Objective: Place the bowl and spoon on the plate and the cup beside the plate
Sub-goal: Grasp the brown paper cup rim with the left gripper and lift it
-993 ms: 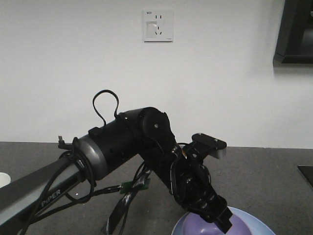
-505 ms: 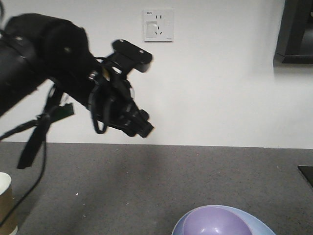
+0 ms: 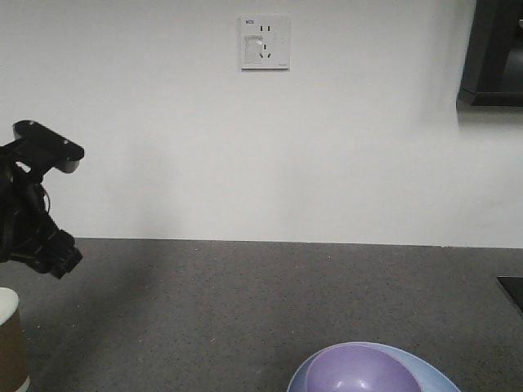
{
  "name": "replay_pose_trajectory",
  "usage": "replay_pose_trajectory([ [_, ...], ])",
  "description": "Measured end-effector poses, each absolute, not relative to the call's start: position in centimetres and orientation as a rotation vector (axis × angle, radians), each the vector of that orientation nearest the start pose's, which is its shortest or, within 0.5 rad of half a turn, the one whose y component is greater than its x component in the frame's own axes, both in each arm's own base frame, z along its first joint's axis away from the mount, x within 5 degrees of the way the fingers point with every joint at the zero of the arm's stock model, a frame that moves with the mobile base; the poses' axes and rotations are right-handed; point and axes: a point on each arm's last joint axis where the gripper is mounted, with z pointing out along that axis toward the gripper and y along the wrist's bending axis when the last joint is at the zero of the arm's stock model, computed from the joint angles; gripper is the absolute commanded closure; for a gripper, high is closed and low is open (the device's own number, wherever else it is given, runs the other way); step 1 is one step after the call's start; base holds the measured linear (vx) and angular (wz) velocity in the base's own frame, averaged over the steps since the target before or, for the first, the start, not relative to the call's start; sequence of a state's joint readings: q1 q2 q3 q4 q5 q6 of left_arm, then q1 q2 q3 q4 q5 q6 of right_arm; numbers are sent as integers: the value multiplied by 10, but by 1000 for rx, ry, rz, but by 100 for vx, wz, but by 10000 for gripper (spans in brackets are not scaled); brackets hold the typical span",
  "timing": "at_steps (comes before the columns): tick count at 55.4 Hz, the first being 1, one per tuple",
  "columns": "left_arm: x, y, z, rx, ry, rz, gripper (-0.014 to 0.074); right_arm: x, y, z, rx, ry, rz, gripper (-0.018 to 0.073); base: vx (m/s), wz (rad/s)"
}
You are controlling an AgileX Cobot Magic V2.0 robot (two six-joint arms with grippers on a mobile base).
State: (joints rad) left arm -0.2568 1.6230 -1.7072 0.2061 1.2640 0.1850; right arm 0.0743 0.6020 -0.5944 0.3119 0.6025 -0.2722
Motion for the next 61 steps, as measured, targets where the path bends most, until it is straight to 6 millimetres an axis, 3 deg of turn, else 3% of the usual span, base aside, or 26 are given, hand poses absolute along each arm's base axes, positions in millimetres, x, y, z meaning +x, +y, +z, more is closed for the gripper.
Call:
replay_pose_trajectory([
  [17, 331, -41, 338, 511, 2762, 265, 10, 115, 24, 314, -196, 2059, 218, 568, 0, 0],
  [28, 331, -33, 315, 466, 2803, 209, 45, 115, 24, 314, -196, 2058, 218, 568, 0, 0],
  [34, 330, -33, 310, 462, 2808, 187, 183, 115, 24, 314, -196, 2057, 218, 568, 0, 0],
  [38, 330, -34, 309, 458, 2808, 169, 323, 115, 24, 314, -196, 2057, 218, 568, 0, 0],
  [44, 330, -35, 308, 454, 2807, 157, 599, 115, 24, 314, -196, 2057, 218, 568, 0, 0],
  [56, 329, -36, 309, 458, 2807, 146, 603, 115, 24, 314, -196, 2057, 218, 568, 0, 0],
  [61, 325, -41, 319, 468, 2787, 121, 602, 115, 24, 314, -196, 2057, 218, 568, 0, 0],
])
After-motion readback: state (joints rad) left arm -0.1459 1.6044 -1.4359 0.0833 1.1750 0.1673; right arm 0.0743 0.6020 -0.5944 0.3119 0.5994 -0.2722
